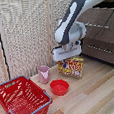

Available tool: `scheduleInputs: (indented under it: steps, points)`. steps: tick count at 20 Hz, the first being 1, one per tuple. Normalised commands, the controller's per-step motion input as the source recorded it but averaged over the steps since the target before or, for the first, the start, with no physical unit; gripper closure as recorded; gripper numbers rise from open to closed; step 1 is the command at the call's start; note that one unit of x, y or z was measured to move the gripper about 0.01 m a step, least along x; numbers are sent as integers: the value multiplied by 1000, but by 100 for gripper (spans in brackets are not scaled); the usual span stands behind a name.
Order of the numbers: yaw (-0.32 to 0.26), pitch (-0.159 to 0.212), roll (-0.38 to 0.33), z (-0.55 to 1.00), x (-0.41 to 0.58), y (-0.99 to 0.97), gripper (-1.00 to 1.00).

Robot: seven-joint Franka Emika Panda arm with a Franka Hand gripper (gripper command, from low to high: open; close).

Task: Shift your gripper thoughtfully near the cereal snack bar. Tenderly grip the snack bar with your precision device. Carefully hover the precision device above the first drawer installation and invite the snack bar to descend into the first drawer installation.

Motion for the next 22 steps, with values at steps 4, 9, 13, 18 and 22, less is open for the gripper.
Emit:
scheduleInputs:
  steps: [4, 9, 13, 18, 22]
  points:
    - [-172, 49, 0, 809, 0, -9, 100]
    - [-141, 7, 0, 881, 33, -35, 100]
    - [-133, 0, -9, 898, 149, -61, 100]
    - [-105, 0, -13, 913, 321, -156, 100]
    - [-56, 0, 0, 841, 579, -276, 100]
